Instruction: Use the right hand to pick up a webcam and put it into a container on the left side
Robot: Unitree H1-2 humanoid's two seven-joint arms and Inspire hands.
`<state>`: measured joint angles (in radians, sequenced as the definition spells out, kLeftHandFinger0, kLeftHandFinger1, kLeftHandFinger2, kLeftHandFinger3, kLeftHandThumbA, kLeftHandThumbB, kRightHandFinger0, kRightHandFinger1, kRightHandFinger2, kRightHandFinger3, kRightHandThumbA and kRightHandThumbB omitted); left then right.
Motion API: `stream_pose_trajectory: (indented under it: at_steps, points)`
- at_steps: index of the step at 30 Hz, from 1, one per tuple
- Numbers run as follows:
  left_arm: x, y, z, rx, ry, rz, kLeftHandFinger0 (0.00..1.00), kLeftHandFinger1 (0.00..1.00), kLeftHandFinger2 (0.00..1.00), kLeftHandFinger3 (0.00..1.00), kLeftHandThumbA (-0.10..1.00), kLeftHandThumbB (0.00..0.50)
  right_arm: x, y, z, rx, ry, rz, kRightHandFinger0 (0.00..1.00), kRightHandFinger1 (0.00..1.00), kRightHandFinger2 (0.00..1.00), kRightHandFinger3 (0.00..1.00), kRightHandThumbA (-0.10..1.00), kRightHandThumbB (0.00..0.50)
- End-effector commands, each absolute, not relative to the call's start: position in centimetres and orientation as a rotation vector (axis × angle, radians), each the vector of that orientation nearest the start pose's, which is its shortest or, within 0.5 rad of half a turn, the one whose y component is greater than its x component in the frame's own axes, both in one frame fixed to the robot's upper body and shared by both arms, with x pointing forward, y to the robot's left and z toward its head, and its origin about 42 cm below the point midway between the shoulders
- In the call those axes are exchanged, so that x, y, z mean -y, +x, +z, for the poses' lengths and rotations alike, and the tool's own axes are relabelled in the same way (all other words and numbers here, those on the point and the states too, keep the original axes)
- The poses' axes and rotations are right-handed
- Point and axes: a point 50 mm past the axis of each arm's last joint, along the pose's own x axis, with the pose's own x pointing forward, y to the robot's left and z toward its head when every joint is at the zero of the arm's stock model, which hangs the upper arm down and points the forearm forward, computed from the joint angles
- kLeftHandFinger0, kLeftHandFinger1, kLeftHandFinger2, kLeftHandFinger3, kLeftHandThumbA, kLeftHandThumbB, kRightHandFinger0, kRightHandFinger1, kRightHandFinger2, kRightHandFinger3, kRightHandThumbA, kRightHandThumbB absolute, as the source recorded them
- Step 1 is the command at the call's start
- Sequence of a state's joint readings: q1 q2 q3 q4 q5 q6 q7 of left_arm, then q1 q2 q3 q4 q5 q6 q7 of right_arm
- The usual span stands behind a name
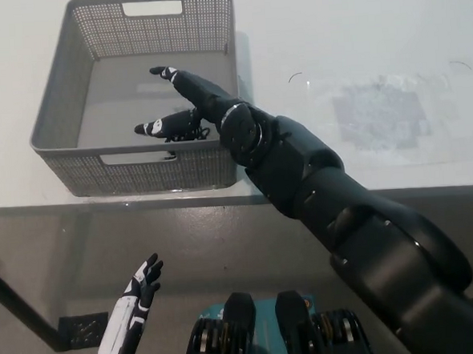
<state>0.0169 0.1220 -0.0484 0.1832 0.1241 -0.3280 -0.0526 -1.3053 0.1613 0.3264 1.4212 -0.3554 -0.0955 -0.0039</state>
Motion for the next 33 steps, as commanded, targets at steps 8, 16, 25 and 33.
stream_pose_trajectory:
  at_steps: [8,16,25,33]
  points:
    - [-23.9,28.0,7.5,0.173,0.276,-0.145,1.00,1.00,1.00,1.00,1.00,0.123,-1.0,56.0,36.9,0.334,-0.698,0.450,1.00,1.00,1.00,1.00,1.00,0.387]
    - [-24.1,27.9,7.1,0.177,0.291,-0.150,1.00,1.00,1.00,1.00,1.00,0.095,0.6,54.8,45.9,0.622,-0.498,0.398,1.00,1.00,1.00,1.00,1.00,0.386]
    - [-24.2,27.9,7.3,0.162,0.292,-0.149,1.00,1.00,1.00,1.00,1.00,0.087,6.2,49.3,51.8,0.862,-0.334,0.319,1.00,1.00,1.00,1.00,1.00,0.369]
    - [-24.6,27.6,7.4,0.163,0.295,-0.145,1.00,1.00,1.00,1.00,1.00,0.090,13.2,43.8,47.8,0.950,-0.301,0.220,1.00,1.00,1.00,1.00,1.00,0.332]
